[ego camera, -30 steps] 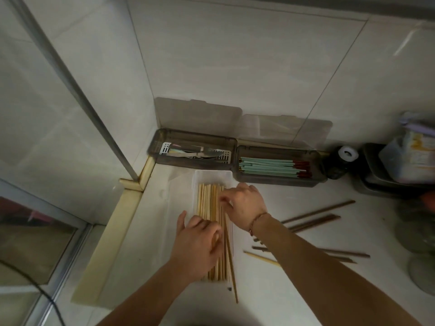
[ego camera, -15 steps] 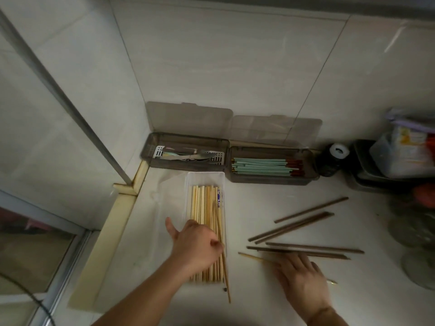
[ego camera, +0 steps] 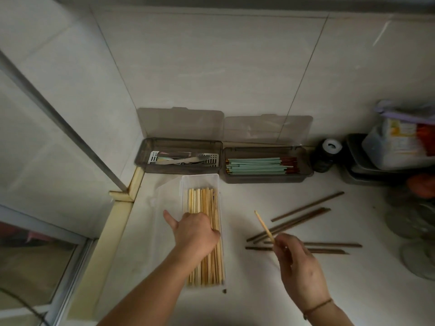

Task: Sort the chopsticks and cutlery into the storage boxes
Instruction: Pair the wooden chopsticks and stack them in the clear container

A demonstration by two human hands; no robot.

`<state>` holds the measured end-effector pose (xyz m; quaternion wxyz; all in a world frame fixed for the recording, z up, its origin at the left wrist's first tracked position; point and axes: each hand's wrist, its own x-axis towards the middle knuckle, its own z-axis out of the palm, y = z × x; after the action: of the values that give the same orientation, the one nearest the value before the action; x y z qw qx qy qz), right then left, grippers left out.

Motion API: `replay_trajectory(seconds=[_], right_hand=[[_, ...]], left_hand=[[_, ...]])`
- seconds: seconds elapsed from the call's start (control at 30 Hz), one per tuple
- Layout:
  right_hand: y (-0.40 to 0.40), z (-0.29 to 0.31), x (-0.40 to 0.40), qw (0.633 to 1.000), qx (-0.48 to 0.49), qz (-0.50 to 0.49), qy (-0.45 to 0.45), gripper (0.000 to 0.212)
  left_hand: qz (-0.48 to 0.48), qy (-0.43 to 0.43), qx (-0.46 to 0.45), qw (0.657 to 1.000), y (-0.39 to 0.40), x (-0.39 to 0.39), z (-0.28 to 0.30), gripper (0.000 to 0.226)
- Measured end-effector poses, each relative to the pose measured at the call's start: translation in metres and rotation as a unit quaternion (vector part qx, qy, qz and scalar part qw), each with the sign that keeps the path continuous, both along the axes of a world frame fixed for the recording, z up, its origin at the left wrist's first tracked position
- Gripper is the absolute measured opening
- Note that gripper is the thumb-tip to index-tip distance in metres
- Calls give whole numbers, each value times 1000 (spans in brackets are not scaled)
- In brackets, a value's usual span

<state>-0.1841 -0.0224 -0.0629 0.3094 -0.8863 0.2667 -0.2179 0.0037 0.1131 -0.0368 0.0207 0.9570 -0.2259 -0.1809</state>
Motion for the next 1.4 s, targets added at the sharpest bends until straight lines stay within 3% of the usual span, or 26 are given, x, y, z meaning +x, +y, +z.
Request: replay_trajectory(seconds=[0.17,0.23,0.3,0.37,0.47,0.6,0.7,0.83,0.9,0.93,1.03,1.1,1.23,1.4], right_hand=[[12,32,39,986,142,37,-78,28],[16,41,59,971,220,57,-78,29],[23,46,81,968,232,79,-61,26],[33,49,105,976,188,107,-33,21],[51,38,136,985,31,165,48,14],[63,12,155,949,-146,207,185,27],[63,4,161,918,-179,227,270,29],[63,7,165,891,-222,248,310,28],[61,7,161,889,-221,271,295,33],[58,5,156,905,-201,277,252,35],[41,-2,126,969,-126,213,-5,23],[18,-12,92,974,-149,153,-80,12],[-38,-38,20,975,-195,99,26,16],[-64,-56,-23,953,-249,98,145,31]], left_hand=[[-80,-44,36,995,3,-4,-6,24],[-128,-41,2,991,12,-4,-7,16],[-178,-60,-41,981,27,-5,-7,10],[-199,-91,-73,973,46,-6,-11,22],[-156,-77,-207,963,71,-9,-28,37],[-83,-29,-369,925,78,-12,-37,43],[-72,-31,-391,917,78,-15,-40,48],[-82,-39,-386,918,78,-15,-42,42],[-98,-42,-362,926,78,-15,-44,42],[-105,-41,-350,930,79,-14,-44,43],[-111,-24,-345,931,80,-16,-43,48],[-92,-6,-355,930,81,-19,-40,51],[-79,-10,-360,930,87,-22,-38,53],[-41,-25,-370,928,95,-27,-37,52]])
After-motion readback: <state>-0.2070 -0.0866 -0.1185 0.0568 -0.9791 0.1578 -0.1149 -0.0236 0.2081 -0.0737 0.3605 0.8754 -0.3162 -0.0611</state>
